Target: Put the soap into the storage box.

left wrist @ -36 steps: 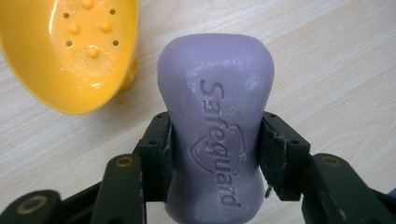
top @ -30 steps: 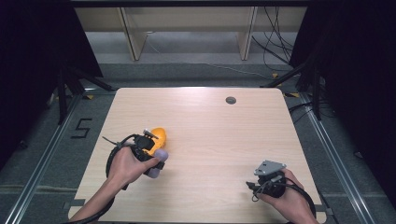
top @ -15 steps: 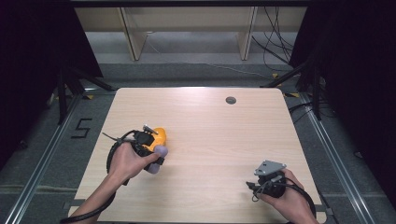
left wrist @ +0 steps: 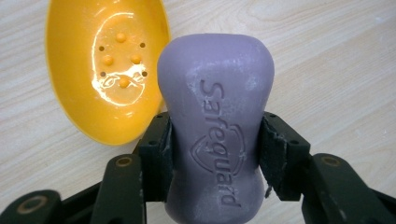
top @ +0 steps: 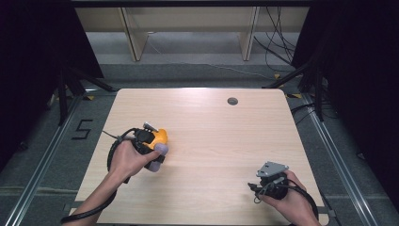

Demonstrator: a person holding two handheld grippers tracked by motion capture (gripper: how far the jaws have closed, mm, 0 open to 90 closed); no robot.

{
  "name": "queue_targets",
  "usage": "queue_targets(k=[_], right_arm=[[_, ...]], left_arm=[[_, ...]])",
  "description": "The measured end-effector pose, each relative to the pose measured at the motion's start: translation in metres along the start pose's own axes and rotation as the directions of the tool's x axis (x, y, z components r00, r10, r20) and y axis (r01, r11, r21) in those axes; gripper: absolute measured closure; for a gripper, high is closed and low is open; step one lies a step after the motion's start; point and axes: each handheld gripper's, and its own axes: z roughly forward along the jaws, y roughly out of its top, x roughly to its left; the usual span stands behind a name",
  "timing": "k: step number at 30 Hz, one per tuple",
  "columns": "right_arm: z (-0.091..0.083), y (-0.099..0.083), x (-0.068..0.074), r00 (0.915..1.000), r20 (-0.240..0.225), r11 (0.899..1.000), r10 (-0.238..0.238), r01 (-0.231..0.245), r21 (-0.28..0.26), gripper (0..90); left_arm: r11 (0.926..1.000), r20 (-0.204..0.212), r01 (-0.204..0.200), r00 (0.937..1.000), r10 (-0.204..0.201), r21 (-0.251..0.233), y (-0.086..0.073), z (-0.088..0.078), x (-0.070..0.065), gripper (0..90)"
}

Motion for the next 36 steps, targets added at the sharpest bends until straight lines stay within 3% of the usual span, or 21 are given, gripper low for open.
queue_targets(k=[16,36], right_arm=[[-0.001,0.000,0.001,0.9998,0.007,1.000,0.020,-0.020,-0.010,37.8],[-0.001,0.000,-0.001,0.9999,0.010,1.000,0.008,-0.008,-0.019,34.9]], left_arm=[[0.9998,-0.008,0.020,0.9998,-0.020,-0.007,0.007,-0.001,0.008,49.6],[0.9987,-0.034,0.050,0.9982,-0.050,-0.010,0.019,0.005,0.017,49.6]])
